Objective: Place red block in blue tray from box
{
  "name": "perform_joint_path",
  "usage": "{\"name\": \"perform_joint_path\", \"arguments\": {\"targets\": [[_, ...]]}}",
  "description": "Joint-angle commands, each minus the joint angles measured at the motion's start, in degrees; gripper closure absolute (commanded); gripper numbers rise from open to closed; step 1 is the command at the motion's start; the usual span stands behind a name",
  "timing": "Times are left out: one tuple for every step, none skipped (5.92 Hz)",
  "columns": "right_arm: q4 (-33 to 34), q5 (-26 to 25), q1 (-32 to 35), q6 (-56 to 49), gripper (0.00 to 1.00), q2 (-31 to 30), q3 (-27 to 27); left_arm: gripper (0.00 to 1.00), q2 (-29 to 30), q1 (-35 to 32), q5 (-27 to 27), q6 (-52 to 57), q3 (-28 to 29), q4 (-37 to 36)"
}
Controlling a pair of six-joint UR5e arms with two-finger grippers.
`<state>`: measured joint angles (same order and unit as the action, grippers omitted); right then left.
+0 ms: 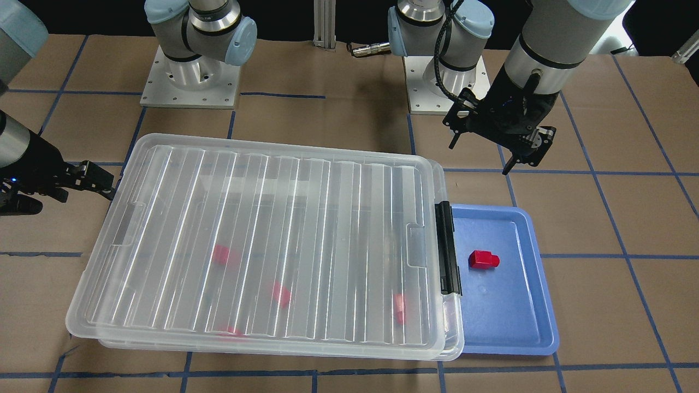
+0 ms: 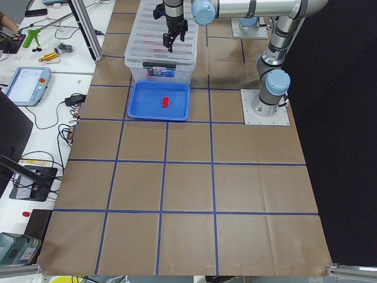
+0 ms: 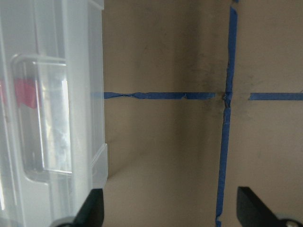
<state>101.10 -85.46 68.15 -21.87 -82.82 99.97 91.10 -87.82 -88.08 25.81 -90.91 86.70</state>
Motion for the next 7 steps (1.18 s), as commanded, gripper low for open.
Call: {"name": "perform_joint_path", "arguments": {"targets": [[-1.77, -0.93, 1.35, 0.69, 0.0, -3.99, -6.05, 0.02, -0.31, -0.95, -0.07, -21.58, 0.29, -1.18], [-8.14, -1.28, 4.76, 7.57, 0.0, -4.89, -10.1, 0.02, 0.13, -2.08, -0.16, -27.68, 1.77, -0.13], [-12.29, -3.03, 9.93, 15.21, 0.0, -4.9, -13.8, 0.02, -0.13, -3.23, -0.33, -29.04, 3.35, 2.4], [-12.42, -3.22, 15.81, 17.89, 0.0, -4.98, -16.1, 0.02, -0.22, -3.24, -0.42, -29.06, 4.41, 4.6], [-12.86, -3.31, 19.78, 21.23, 0.0, -4.9, -16.29, 0.02, -0.05, -3.24, -0.51, -28.97, 4.42, 4.54], [-12.95, -3.22, 20.35, 21.61, 0.0, -4.46, -15.95, 0.02, 0.04, -3.15, -0.51, -28.54, 4.42, 4.27], [-12.86, -3.22, 20.27, 21.18, 0.0, -4.46, -15.77, 0.02, -0.22, -3.15, -0.42, -28.44, 4.42, 4.27]]}}
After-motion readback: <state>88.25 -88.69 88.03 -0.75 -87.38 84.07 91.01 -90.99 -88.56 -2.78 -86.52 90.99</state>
